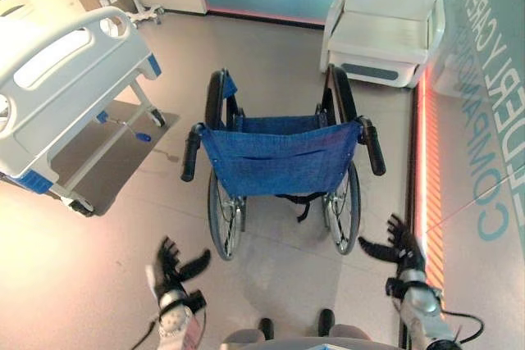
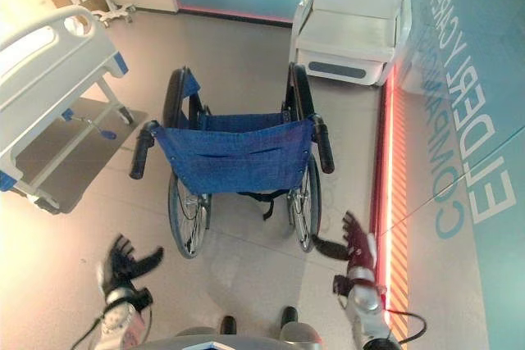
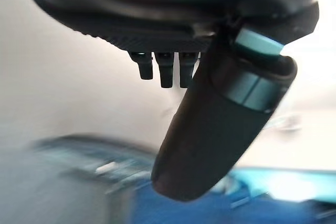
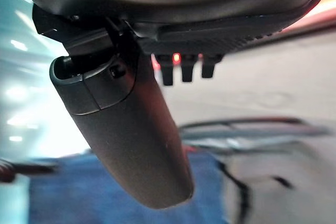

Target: Push the wheelchair next to the bed

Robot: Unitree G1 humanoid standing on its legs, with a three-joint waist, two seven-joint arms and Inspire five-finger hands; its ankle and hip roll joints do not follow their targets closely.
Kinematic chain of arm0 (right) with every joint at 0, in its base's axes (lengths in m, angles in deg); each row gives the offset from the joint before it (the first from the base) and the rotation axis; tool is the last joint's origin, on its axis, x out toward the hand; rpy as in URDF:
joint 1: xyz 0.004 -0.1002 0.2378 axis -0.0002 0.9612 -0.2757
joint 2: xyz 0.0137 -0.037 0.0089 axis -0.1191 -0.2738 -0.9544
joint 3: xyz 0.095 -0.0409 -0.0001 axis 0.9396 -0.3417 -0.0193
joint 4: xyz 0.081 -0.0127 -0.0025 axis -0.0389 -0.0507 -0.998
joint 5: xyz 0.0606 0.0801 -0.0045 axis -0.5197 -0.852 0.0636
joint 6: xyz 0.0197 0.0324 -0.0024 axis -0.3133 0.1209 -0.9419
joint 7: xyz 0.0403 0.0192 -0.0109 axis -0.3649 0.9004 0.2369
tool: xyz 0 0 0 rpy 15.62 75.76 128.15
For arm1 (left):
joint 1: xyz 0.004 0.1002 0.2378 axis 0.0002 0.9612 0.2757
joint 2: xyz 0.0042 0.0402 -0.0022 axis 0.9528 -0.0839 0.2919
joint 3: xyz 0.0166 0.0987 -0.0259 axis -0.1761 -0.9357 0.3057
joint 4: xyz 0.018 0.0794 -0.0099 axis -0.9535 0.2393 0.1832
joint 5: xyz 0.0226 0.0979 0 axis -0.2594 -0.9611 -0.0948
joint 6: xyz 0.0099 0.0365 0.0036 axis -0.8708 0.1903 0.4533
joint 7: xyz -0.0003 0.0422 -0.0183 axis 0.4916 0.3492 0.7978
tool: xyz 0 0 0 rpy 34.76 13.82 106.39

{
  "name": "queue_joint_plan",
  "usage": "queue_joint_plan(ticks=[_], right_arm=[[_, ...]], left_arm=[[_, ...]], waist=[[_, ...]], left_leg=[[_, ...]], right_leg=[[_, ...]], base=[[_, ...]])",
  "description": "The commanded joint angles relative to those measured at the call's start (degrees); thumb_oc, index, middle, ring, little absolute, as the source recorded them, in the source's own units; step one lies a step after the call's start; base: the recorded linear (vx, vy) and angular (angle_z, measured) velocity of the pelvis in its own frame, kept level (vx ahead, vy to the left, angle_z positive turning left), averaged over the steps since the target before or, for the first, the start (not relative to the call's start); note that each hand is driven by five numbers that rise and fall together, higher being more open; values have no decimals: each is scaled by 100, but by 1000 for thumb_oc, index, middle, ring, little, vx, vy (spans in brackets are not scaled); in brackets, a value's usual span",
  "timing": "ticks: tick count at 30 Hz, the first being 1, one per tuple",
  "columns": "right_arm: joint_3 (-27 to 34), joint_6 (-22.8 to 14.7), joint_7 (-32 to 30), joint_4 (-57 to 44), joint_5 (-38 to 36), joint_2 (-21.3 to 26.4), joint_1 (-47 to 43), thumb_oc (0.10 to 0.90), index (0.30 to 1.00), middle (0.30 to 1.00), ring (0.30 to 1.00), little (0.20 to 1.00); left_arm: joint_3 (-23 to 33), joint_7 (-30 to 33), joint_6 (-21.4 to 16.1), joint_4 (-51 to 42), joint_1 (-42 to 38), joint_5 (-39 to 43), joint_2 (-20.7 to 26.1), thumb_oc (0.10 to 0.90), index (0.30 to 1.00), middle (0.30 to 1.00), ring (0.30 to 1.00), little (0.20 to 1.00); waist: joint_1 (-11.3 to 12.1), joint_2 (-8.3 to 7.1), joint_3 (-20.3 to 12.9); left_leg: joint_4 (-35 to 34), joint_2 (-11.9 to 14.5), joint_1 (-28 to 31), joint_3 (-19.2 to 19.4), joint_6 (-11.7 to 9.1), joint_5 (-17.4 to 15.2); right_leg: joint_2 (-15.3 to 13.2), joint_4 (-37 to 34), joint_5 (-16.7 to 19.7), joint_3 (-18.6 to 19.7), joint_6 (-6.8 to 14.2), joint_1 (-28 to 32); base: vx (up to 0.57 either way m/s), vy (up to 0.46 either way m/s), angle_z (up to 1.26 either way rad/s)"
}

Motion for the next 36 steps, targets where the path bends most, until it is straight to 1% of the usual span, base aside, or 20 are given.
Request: queue_joint_plan(ticks=[1, 4, 5, 9, 12, 14, 15, 18, 20, 21, 22, 26, 27, 31, 36], right_arm=[[495, -783, -57, -690, -446, 484, -795, 800, 900, 900, 900, 900], [542, -867, -137, -910, -422, 611, -992, 800, 900, 900, 900, 900], [537, -921, -225, -1027, -414, 732, -1164, 800, 900, 900, 900, 900], [469, -926, -337, -1222, -405, 899, -1549, 800, 900, 900, 900, 900], [367, -872, -462, -1372, -353, 938, -1773, 800, 900, 900, 900, 900], [307, -884, -440, -1440, -368, 947, -1905, 800, 900, 900, 900, 900], [236, -811, -427, -1584, -380, 943, -2042, 800, 900, 900, 900, 900], [125, -760, -430, -1791, -325, 913, -2191, 800, 900, 900, 900, 900], [34, -698, -397, -1960, -237, 886, -2329, 800, 900, 900, 900, 900], [35, -697, -399, -1961, -235, 885, -2331, 800, 900, 900, 900, 900], [-37, -655, -417, -2030, -182, 893, -2457, 800, 900, 900, 900, 900], [-126, -650, -537, -2072, -64, 906, -2672, 800, 900, 900, 900, 900], [-177, -601, -562, -2119, -70, 909, -2810, 800, 900, 900, 900, 900], [-229, -514, -509, -2189, -75, 887, -2919, 800, 900, 900, 900, 900], [-326, -127, -174, -2267, -36, 933, -2990, 800, 900, 900, 900, 900]], left_arm=[[197, 397, -860, -454, -712, -536, 608, 800, 900, 900, 900, 900], [236, 550, -893, -605, -897, -836, 854, 800, 900, 900, 900, 900], [232, 666, -836, -696, -1076, -976, 1065, 800, 900, 900, 900, 900], [237, 845, -729, -774, -1470, -979, 1342, 800, 900, 900, 900, 900], [248, 1012, -653, -865, -1688, -1010, 1455, 800, 900, 900, 900, 900], [261, 1029, -679, -923, -1822, -964, 1511, 800, 900, 900, 900, 900], [276, 949, -668, -1021, -1975, -891, 1571, 800, 900, 900, 900, 900], [244, 733, -605, -1190, -2176, -807, 1649, 800, 900, 900, 900, 900], [153, 453, -497, -1318, -2365, -820, 1705, 800, 900, 900, 900, 900], [154, 450, -497, -1317, -2368, -818, 1706, 800, 900, 900, 900, 900], [54, 292, -396, -1356, -2519, -819, 1758, 800, 900, 900, 900, 900], [-57, 138, -279, -1348, -2724, -738, 1841, 800, 900, 900, 900, 900], [-132, 66, -264, -1308, -2828, -729, 1873, 800, 900, 900, 900, 900], [-218, -126, -174, -1352, -2920, -743, 1912, 800, 900, 900, 900, 900], [-371, -515, 116, -1430, -3020, -726, 2024, 800, 900, 900, 900, 900]], waist=[[-2, -34, -108], [-1, -3, -131], [2, 16, -162], [-18, 42, -209], [-23, 51, -235], [-25, 52, -249], [-26, 48, -269], [-22, 43, -286], [-20, 41, -303], [-20, 40, -301], [-20, 41, -313], [-15, 48, -323], [-17, 49, -328], [-16, 49, -327], [-14, 40, -322]], left_leg=[[120, -169, -51, 143, -7, -464], [102, -178, -60, 111, -15, -450], [84, -189, -65, 97, -21, -447], [77, -209, -72, 68, -27, -446], [78, -217, -83, 52, -31, -437], [78, -222, -87, 43, -30, -435], [77, -222, -96, 39, -32, -430], [83, -222, -104, 36, -34, -420], [90, -228, -106, 29, -32, -416], [90, -228, -106, 29, -32, -416], [87, -230, -103, 23, -29, -413], [77, -234, -107, 18, -31, -414], [81, -236, -105, 12, -30, -412], [86, -229, -101, 16, -33, -409], [91, -233, -121, 12, -34, -393]], right_leg=[[1, 607, -797, -134, -143, 97], [-4, 590, -791, -132, -143, 88], [-9, 554, -784, -137, -142, 94], [-21, 500, -775, -117, -143, 108], [-24, 474, -771, -106, -146, 116], [-26, 458, -771, -103, -149, 125], [-23, 446, -771, -103, -152, 130], [-22, 440, -770, -101, -156, 139], [-18, 446, -772, -95, -160, 140], [-18, 446, -773, -95, -160, 140], [-12, 444, -768, -92, -163, 142], [1, 421, -765, -89, -163, 147], [8, 420, -760, -79, -168, 148], [16, 418, -755, -68, -169, 152], [26, 413, -737, -59, -167, 136]], base=[[0, 0, 0], [-5, 15, 0], [-8, 34, 0], [-1, 26, 0], [0, 0, 0], [0, 0, 0], [0, 0, 0], [0, 0, 0], [0, 0, 0], [0, 0, 0], [0, 0, 0], [0, 0, 0], [0, 0, 0], [0, 0, 0], [0, 0, 0]])
